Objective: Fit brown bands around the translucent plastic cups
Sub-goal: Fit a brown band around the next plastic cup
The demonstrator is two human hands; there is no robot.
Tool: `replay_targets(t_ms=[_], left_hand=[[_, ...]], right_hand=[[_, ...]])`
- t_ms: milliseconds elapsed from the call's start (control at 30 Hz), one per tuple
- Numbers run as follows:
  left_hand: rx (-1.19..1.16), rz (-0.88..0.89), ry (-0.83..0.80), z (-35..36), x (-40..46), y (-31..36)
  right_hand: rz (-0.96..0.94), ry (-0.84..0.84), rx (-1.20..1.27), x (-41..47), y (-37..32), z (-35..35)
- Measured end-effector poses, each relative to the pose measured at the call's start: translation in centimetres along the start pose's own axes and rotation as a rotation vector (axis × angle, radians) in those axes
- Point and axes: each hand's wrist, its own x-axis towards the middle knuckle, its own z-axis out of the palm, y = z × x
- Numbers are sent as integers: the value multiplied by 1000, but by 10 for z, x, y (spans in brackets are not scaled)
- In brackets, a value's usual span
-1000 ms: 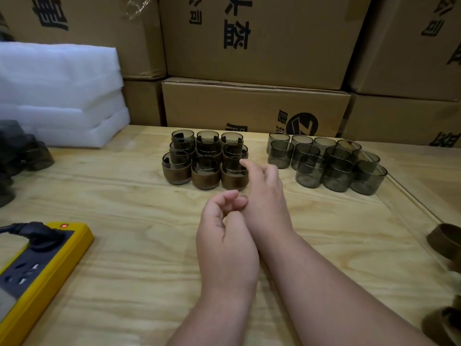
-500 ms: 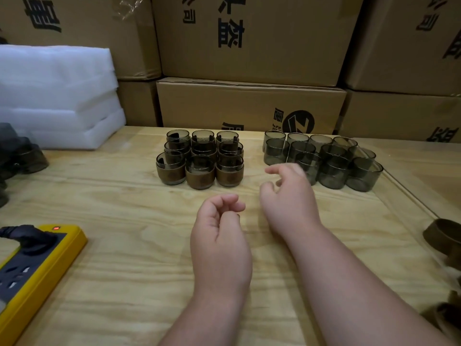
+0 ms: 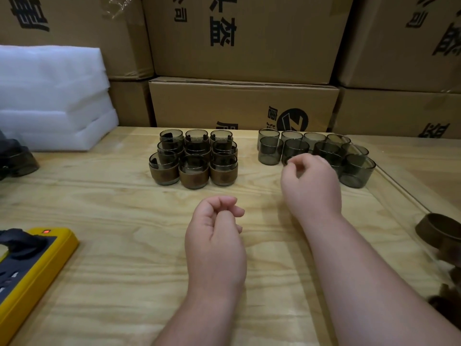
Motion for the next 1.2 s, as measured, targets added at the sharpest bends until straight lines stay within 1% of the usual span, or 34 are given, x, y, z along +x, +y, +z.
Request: replay_targets(t_ms=[100, 133, 167, 200, 267, 300, 400, 467, 600, 667, 767, 833, 933, 1100, 1200], left_hand=[[12, 12, -11, 0, 1, 0], [25, 19, -16, 1, 1, -1], [35, 25, -20, 1, 2, -1], [39, 31, -22, 1, 2, -2], [40, 35, -26, 1, 2, -3], [39, 35, -30, 1, 2, -4], [33, 40, -52, 1, 0, -2], [51, 52, -98, 1, -2, -1], [194, 29, -228, 4, -1, -3], [233, 23, -263, 4, -2, -2], [210, 20, -258, 1, -2, 1], [189, 5, -251, -1, -3, 3], [187, 10, -295, -1, -3, 3], [216, -8, -471, -2, -5, 1], [193, -24, -526, 0, -8, 5]], right_hand=[[-20, 177, 112, -9, -2, -5], [-37, 210, 133, -12, -3, -7], [-59, 203, 130, -13, -4, -8], [-76, 154, 98, -15, -4, -8], [-39, 25, 46, -19, 0, -8], [-12, -1, 58, -22, 2, -8], [-59, 58, 157, -37, 4, -11], [-70, 65, 217, -48, 2, -15], [-30, 75, 335, -77, 6, -31], [-46, 51, 358, -94, 6, -44], [-84, 20, 408, -117, 6, -66], [-112, -9, 398, -128, 5, -76], [-127, -46, 384, -133, 5, -80], [-45, -130, 391, -125, 0, -74], [37, -194, 366, -114, 3, -69]])
